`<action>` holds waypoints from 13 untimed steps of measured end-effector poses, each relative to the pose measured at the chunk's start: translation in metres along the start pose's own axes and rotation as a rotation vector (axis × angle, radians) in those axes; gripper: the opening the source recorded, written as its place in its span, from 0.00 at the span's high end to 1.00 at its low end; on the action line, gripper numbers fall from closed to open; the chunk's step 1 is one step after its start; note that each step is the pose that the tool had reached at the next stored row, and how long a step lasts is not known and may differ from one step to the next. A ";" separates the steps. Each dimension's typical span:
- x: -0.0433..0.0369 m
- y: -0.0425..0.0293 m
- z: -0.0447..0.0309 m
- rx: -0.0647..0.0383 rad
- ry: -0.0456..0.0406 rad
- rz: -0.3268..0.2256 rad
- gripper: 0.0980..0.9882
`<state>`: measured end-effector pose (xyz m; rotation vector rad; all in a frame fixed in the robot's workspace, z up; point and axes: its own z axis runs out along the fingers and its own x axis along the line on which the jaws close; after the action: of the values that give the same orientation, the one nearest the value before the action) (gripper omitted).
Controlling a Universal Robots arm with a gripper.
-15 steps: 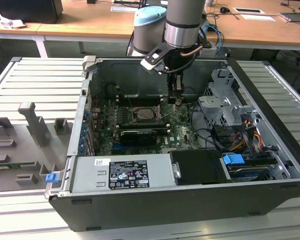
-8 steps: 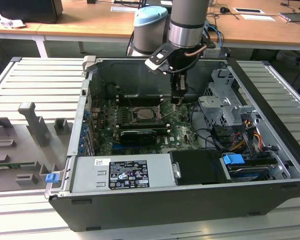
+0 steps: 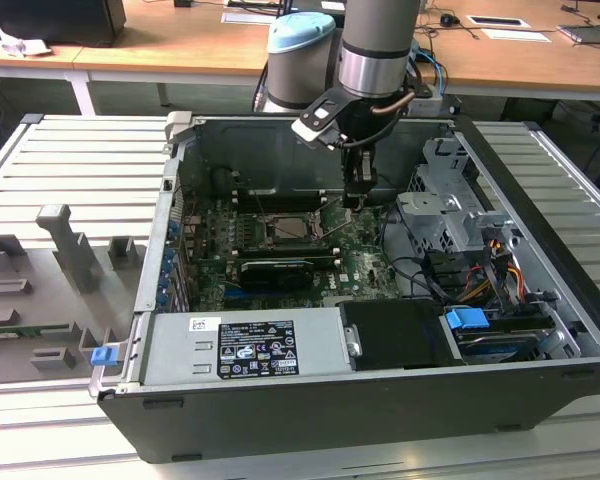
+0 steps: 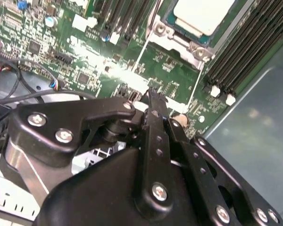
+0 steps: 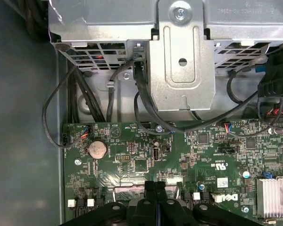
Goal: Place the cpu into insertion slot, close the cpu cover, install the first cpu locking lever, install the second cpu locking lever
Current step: 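Close the cpu cover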
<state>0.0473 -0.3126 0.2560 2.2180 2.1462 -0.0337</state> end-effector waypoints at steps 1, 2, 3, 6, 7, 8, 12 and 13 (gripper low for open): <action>0.0000 0.0003 0.0002 0.000 0.0000 0.000 0.99; 0.0001 0.0016 0.0004 0.000 0.0001 0.000 0.99; 0.0002 0.0037 0.0007 0.000 0.0002 0.000 0.99; 0.0010 0.0100 0.0022 0.000 0.0003 -0.006 0.99; 0.0019 0.0133 0.0031 -0.001 0.0003 -0.016 0.99; 0.0028 0.0149 0.0033 -0.001 0.0003 -0.019 0.99; 0.0070 0.0201 0.0046 -0.001 0.0007 -0.023 0.99; 0.0072 0.0206 0.0058 -0.001 0.0007 -0.023 0.99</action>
<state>0.0683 -0.3064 0.2503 2.1930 2.1716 -0.0326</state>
